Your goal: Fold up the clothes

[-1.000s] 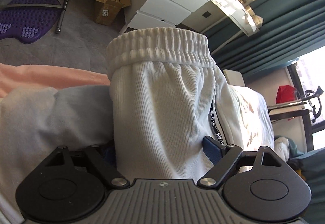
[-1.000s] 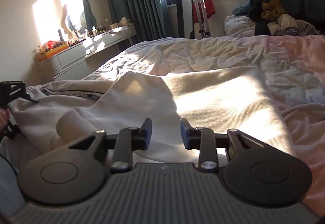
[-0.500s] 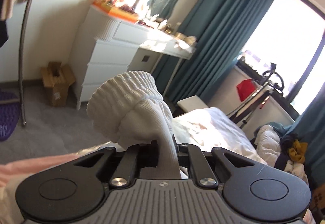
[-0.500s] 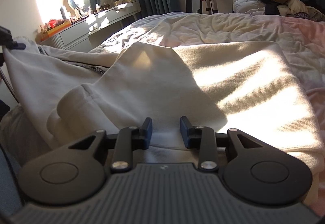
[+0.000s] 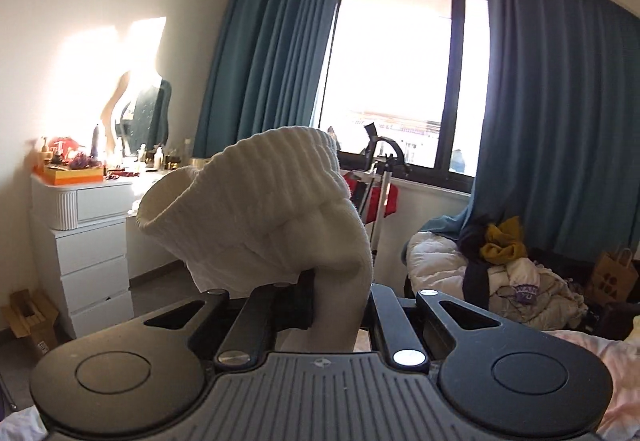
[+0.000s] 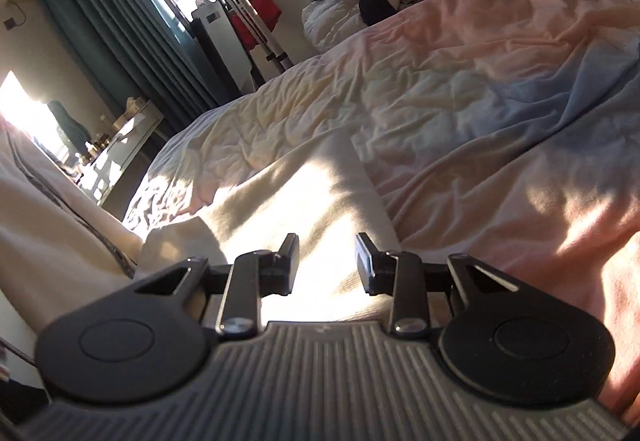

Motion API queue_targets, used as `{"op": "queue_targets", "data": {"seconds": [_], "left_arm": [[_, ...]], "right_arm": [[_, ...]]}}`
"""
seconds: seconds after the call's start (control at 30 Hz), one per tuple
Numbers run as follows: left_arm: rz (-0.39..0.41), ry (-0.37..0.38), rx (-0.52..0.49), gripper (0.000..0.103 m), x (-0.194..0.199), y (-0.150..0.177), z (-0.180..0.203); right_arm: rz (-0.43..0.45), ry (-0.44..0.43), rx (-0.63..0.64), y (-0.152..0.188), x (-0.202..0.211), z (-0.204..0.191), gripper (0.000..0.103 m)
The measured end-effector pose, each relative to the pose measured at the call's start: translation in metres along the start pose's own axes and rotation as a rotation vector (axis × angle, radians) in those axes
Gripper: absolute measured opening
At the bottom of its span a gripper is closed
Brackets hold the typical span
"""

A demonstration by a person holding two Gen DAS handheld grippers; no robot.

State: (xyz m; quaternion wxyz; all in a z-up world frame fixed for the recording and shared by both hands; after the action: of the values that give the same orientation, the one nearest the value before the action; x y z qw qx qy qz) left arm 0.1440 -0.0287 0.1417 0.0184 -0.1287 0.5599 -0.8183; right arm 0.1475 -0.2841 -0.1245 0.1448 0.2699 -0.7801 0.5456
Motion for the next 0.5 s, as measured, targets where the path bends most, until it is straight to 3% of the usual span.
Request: {"op": "queue_targets", "data": {"seconds": [0.17, 0.27, 0.37, 0.5], "left_arm": [[-0.035, 0.083, -0.144, 0.009, 0.009, 0.080, 0.083], [-0.094, 0.130, -0.285, 0.009, 0.014, 0.157, 0.116], [-0.190, 0.164, -0.388, 0.009, 0.015, 0.224, 0.135], [-0.251, 0.173, -0.518, 0.009, 0.013, 0.276, 0.144]], "right_arm": [[0.123, -0.011, -0.102, -0.033, 0.028, 0.037, 0.034], [0.100, 0.040, -0.142, -0.032, 0.024, 0.065, 0.034], [0.097, 0.027, -0.214, -0.030, 0.023, 0.084, 0.034], [0.117, -0.035, -0.266, -0.032, 0.024, 0.088, 0.034]]}}
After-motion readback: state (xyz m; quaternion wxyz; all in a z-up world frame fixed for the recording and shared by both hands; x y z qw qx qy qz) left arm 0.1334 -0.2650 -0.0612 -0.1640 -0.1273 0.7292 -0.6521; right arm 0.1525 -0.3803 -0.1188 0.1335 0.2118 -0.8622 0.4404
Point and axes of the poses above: each gripper's, at about its wrist camera, not at the fingertips, and x roughly against the way its jaws point, z to its right, y to its underside, the point moved 8 cm from there along -x, roughly the way its jaws point, and after that the axes turned 14 degrees about x, right-handed, at the moved point
